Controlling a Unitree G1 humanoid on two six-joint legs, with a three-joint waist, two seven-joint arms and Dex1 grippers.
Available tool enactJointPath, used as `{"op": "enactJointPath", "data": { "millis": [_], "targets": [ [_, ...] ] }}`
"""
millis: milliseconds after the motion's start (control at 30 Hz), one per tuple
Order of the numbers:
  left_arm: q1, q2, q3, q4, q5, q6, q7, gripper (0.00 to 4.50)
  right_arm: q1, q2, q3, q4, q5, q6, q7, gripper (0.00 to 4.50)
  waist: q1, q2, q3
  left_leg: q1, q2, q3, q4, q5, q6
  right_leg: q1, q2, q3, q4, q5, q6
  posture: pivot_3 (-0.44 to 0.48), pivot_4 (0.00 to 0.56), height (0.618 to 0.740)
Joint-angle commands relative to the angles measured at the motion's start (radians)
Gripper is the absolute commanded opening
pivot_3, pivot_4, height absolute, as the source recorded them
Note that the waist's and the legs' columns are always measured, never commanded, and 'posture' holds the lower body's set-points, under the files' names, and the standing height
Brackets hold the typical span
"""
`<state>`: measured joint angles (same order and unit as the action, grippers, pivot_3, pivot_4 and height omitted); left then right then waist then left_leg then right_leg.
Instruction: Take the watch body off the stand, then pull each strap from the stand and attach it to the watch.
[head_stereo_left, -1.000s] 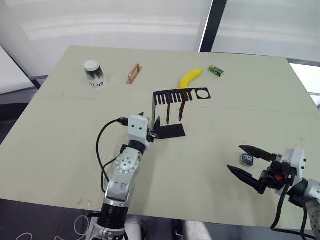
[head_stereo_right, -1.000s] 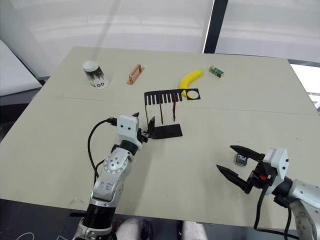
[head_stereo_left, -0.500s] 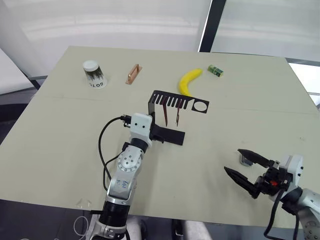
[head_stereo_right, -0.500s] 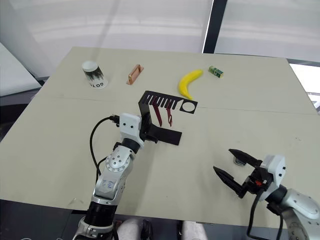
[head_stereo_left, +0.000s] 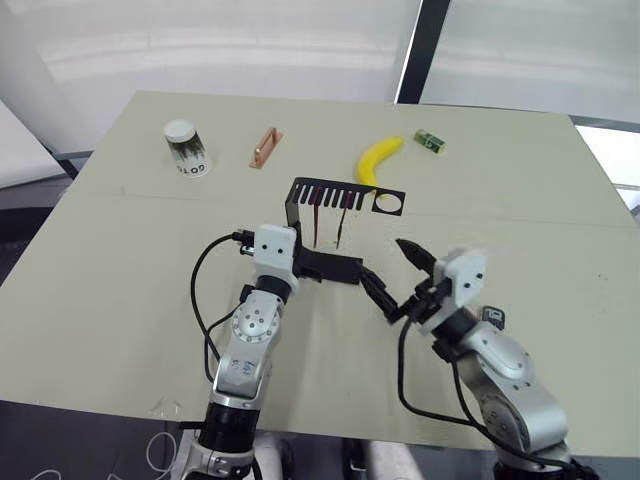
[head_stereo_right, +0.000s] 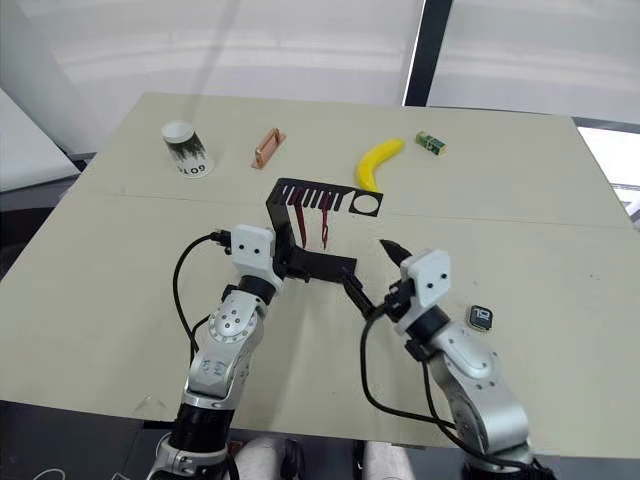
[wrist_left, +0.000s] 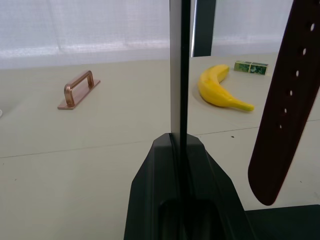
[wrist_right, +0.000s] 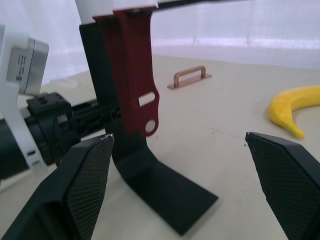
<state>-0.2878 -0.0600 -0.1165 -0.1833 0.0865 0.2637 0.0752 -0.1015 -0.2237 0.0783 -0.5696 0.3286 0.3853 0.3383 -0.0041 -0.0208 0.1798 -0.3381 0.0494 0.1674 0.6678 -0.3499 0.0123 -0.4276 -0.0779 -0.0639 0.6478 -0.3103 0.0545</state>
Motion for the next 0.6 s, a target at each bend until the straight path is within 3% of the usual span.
{"op": "enactJointPath", "data": {
  "millis": [33,600],
  "targets": [
    [-0.026,-0.006,0.003,-0.026,0.035,0.013,0.033,0.05,-0.064,0.045,0.053,0.018,-0.061,0.016,-0.071,4.50,0.000,0.000,0.000,0.000,0.000,0.000,0.000,0.000,0.000,0.000,0.000,0.000,0.000,0.000,0.000,0.000,0.150,0.725],
    [-0.033,-0.007,-0.009,-0.011,0.077,0.024,0.059,0.05,-0.210,0.170,0.086,0.166,-0.157,0.028,-0.163,4.50,-0.002,0.000,0.000,-0.001,0.000,0.000,0.000,0.000,0.001,0.000,0.000,-0.001,0.000,0.000,0.000,0.000,0.150,0.725]
  ]
}}
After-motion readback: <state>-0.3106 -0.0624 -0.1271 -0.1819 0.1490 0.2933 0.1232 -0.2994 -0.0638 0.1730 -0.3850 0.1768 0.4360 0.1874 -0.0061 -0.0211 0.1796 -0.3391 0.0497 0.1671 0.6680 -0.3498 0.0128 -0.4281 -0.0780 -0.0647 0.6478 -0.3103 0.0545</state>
